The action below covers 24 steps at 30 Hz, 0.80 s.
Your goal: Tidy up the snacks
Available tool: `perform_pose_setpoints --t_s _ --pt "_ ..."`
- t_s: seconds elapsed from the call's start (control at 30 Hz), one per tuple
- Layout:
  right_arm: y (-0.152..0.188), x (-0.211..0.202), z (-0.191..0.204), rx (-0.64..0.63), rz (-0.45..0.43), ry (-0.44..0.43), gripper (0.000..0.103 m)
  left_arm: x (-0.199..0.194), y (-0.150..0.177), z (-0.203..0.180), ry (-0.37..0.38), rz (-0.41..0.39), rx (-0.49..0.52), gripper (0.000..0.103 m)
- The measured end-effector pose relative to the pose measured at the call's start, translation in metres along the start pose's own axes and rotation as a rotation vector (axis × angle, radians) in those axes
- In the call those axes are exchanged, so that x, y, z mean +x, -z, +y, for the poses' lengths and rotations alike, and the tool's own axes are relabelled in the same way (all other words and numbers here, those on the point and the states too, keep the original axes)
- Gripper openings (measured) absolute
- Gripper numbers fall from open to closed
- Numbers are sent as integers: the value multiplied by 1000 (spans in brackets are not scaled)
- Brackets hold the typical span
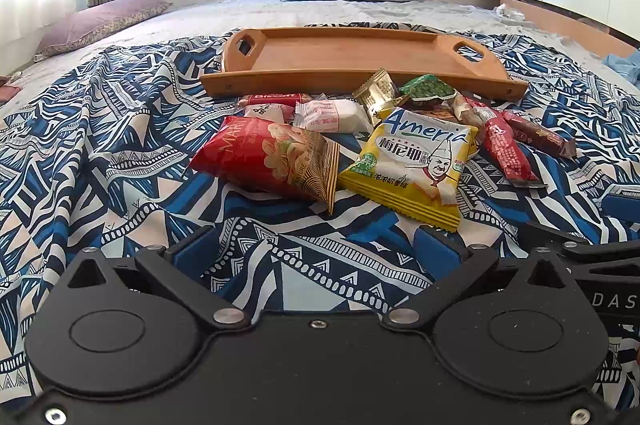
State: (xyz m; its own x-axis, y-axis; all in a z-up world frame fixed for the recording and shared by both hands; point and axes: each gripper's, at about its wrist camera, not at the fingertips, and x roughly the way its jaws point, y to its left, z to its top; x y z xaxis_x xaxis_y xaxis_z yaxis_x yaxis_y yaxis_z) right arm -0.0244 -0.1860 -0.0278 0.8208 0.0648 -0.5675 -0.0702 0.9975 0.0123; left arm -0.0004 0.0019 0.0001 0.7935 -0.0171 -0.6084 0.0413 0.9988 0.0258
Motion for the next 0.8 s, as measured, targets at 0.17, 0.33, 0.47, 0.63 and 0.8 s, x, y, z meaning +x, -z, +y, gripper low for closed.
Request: perform_pose_setpoints --t_s 0.17,0.33,0.47,0.63,0.8 --pt "0 0 0 0 0 0 103 0 0 0 0 -1 0 103" --pt "0 1 0 1 0 0 103 -1 -2 0 -3 -1 1 103" --pt "0 1 0 1 0 0 103 0 -2 0 -3 -1 1 103" --pt "0 1 0 0 0 0 103 -2 -2 -1 -3 -3 1 103" --pt "0 1 0 0 0 0 103 -2 -2 -1 -4 -3 1 103"
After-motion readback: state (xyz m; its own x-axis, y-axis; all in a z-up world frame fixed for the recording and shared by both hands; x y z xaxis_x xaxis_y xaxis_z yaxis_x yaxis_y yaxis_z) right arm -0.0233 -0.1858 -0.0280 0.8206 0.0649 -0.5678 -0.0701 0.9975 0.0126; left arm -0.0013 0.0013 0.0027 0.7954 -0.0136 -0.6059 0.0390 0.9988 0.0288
